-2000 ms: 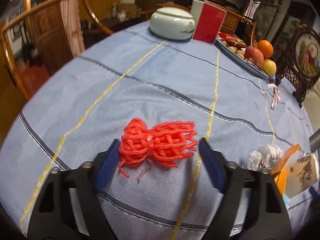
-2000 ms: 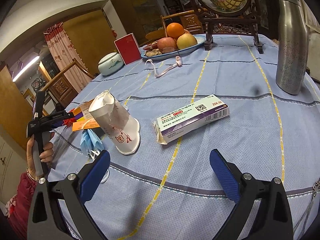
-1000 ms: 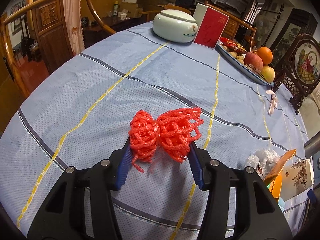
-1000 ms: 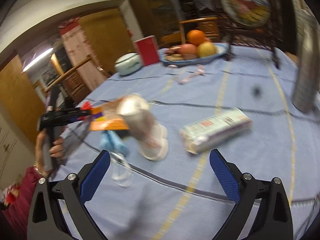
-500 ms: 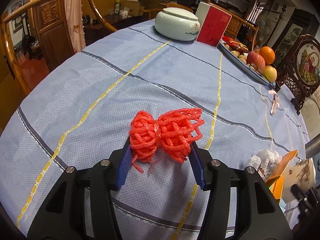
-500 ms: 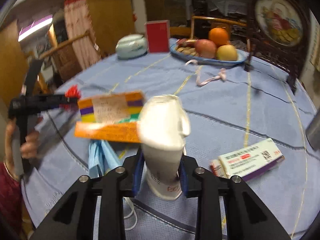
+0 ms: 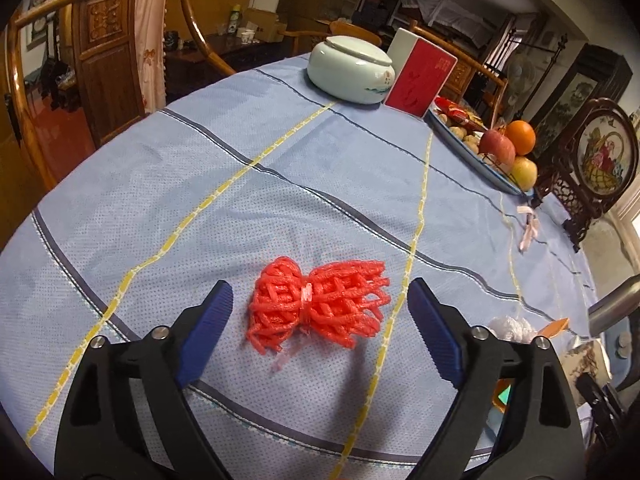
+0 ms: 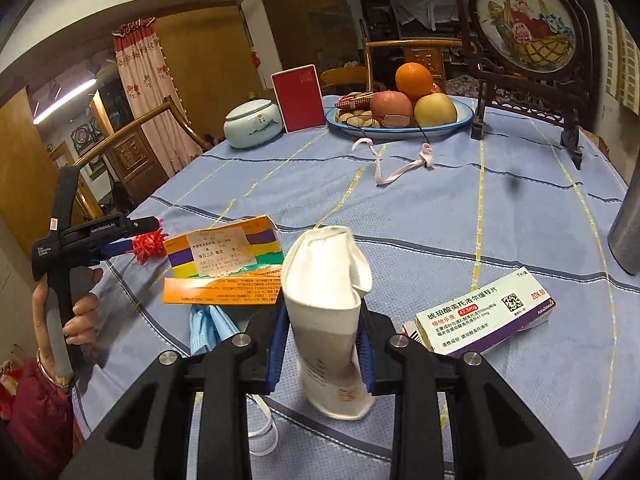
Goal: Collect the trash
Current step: 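Lift the net and the cup and carry both toward the wastebasket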
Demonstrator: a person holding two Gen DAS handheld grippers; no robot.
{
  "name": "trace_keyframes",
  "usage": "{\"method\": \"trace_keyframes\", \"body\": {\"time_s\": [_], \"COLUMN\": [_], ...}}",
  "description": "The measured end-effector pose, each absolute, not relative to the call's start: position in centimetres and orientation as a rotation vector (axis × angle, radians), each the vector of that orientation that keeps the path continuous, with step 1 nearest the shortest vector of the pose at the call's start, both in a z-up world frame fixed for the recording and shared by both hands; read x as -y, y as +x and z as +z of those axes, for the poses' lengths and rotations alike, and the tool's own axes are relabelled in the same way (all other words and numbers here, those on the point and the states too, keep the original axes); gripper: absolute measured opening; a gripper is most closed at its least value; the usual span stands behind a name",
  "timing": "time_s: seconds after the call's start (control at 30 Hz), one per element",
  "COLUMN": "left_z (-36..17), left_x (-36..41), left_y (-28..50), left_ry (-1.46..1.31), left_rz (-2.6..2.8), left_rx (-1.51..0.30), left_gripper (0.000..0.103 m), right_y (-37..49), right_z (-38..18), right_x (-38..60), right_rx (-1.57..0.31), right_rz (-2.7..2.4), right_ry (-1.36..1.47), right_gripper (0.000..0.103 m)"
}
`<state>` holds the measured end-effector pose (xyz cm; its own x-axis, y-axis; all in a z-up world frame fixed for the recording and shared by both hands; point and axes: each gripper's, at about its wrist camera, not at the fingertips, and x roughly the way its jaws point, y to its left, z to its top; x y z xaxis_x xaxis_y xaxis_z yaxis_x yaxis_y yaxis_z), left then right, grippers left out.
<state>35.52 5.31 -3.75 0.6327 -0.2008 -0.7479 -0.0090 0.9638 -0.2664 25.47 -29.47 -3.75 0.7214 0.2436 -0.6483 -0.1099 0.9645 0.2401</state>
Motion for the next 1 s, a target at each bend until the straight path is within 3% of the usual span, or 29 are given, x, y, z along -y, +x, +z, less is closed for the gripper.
{"method": "trace_keyframes", "body": {"time_s": [0.2,0.3,0.43,0.6,1.0], "left_z": [-4.1,-4.4,-3.7,-3.0,-2.3], "left_x": [-4.3,-4.0,-4.1,-4.0,-4.3], "left_y": [35.8,36.0,35.5,34.8,33.5], "left_ry": [-0.167,-0.145,-0.132,-0.123,-0.147], "left_rz": [-0.063,-0.078,-0.086,-0.101,-0.121], "left_rx": [-0.89,-0.904,-0.858,-0.813,-0.787], "left_gripper": [0.086,0.054,0.044,0.042,0.042], "right_y": [25.7,25.9,25.7,23.7,23.4], "right_z": [-4.3,-4.8,-4.5,-1.9,-1.3], "right_x": [28.9,28.6,28.7,29.4,32.3], "right_rx": [-0.777,-0.8,-0.774,-0.606,-0.568], "right_rz": [0.195,0.181,0.165,0.171,0.17], "right_ry": [0.161,0.141,0.137,0.159,0.291], "right_gripper": [0.031,0.033,0.03,0.028,0.028]}}
